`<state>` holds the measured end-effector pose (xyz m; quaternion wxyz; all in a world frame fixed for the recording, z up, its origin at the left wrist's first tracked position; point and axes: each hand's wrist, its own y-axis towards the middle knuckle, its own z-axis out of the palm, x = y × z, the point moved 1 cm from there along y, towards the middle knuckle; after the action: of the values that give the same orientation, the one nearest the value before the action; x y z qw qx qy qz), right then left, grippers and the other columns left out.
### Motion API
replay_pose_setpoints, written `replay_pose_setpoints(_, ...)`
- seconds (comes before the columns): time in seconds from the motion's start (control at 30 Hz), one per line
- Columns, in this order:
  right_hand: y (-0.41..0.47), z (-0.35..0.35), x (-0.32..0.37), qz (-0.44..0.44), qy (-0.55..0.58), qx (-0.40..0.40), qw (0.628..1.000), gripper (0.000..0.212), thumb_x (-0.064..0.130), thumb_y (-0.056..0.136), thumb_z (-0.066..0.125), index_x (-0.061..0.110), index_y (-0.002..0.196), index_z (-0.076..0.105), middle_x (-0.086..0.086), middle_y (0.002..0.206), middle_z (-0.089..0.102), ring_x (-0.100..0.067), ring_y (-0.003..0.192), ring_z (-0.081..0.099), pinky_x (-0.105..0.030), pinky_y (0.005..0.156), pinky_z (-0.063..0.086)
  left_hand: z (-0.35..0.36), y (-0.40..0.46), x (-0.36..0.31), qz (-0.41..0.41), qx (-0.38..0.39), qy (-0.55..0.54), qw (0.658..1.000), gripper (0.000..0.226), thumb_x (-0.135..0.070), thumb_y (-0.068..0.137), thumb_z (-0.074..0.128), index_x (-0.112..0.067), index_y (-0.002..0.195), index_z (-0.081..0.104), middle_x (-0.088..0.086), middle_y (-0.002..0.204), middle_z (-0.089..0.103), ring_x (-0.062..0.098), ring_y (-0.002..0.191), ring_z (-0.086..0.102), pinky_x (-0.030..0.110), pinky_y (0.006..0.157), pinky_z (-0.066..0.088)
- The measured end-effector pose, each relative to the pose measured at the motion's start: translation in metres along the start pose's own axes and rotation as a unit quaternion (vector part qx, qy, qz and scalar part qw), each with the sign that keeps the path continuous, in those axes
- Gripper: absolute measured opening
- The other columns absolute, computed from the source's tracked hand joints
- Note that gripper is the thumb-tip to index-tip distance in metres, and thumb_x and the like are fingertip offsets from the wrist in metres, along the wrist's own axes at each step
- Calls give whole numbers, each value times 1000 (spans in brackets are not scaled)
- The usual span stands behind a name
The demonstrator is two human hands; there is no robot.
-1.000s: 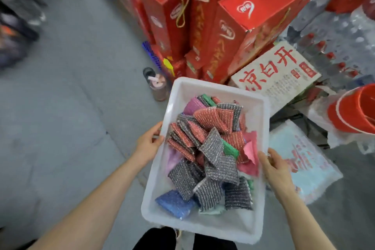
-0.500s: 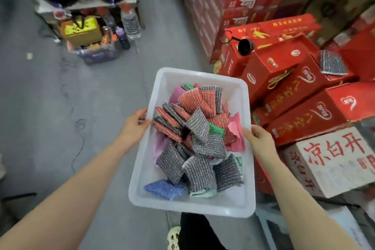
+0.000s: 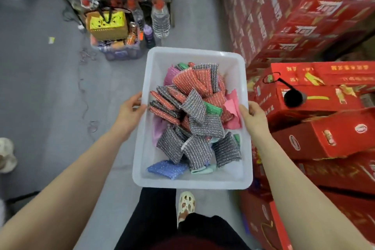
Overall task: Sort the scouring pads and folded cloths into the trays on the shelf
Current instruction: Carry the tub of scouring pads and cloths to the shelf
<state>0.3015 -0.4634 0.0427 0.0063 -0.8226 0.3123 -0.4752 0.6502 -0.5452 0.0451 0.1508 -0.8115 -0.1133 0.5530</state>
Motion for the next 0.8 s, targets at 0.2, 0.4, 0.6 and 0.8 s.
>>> replay_pose_setpoints(0.2, 116, 36, 73, 16, 27, -8, 999, 21, 38, 93, 60, 25, 109, 63, 2, 104, 68, -17, 98, 62, -42, 90, 49, -5, 134, -53, 27, 17, 7, 999, 39, -7, 98, 53, -15, 136, 52, -7, 90, 54, 5, 71, 47, 14, 60, 42)
replay_pose_setpoints(0.4, 232, 57, 141, 20, 41, -6, 999, 33, 34, 96, 59, 22, 126, 56, 8, 113, 61, -12, 103, 58, -32, 87, 46, -6, 270, -122, 10, 50, -6, 999, 45, 3, 90, 61, -17, 130, 55, 0, 98, 61, 6, 74, 57, 9, 61, 46)
replay_pose_setpoints(0.6, 389, 59, 191, 42, 35, 3, 999, 34, 36, 95, 60, 23, 125, 51, 1, 113, 61, -11, 91, 58, -30, 77, 46, 30, 420, -194, 0, 50, -25, 998, 53, 5, 86, 64, -13, 134, 54, -2, 102, 64, 11, 86, 56, 27, 83, 51)
replay_pose_setpoints(0.8, 559, 48, 251, 34, 1, 1, 999, 30, 40, 94, 59, 28, 121, 51, 8, 104, 59, -14, 92, 57, -35, 83, 46, 86, 567, -278, 2, 45, -41, 998, 51, 6, 89, 60, -14, 135, 53, -9, 96, 63, 6, 80, 56, 17, 74, 48)
